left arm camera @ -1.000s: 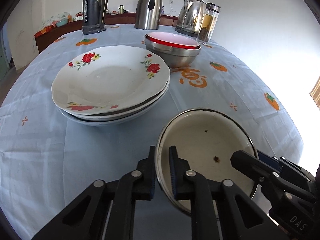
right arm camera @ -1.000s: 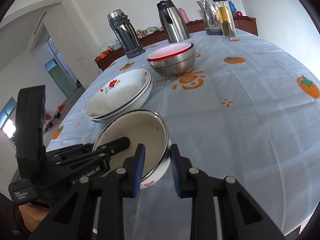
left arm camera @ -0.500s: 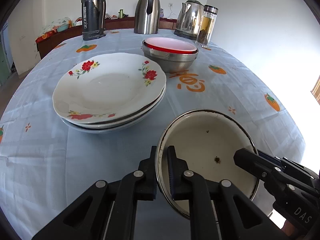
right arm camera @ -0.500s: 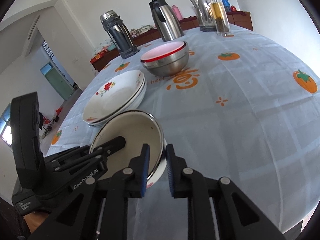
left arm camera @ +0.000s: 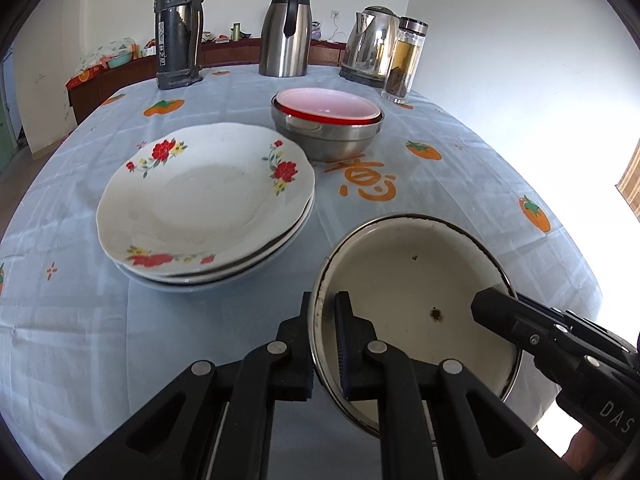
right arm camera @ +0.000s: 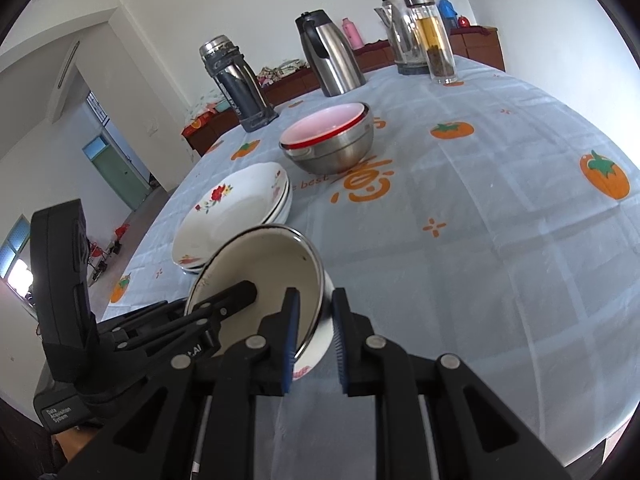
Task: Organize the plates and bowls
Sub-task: 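Carry the enamel bowl with the right gripper onto the nested bowls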
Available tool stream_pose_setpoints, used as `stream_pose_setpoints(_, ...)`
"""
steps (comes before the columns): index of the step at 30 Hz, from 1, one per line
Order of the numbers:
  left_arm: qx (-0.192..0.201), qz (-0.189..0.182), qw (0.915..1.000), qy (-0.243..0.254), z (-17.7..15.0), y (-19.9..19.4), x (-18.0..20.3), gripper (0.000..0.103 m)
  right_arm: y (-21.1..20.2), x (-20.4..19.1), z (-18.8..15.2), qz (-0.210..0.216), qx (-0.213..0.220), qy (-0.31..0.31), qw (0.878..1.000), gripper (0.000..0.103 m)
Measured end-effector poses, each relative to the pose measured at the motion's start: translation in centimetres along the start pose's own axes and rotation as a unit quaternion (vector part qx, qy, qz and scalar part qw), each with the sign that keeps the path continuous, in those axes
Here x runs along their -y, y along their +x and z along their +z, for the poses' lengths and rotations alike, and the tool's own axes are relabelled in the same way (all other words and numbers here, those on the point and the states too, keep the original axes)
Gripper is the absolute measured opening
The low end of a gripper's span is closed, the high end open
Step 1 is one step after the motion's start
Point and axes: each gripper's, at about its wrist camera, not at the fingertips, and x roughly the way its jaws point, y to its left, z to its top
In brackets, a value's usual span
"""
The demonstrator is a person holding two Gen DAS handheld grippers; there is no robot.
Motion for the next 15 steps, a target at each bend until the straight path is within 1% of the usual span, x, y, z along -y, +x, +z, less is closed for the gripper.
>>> stream_pose_setpoints(7,0.015,-0.01,0.9998,-0.003,2.2,-0.3,0.2,0.01,-0.7,-0.1,2.0,-0.002,0.019,-0.007,1.0,0.016)
stream_pose_setpoints(15,0.044,-0.017,0.9989,-0.006,6.1,-0.8,0.3,0.01,-0.9,-0.6,6.4,0.0,0.053,-0.022,0.998,0.015)
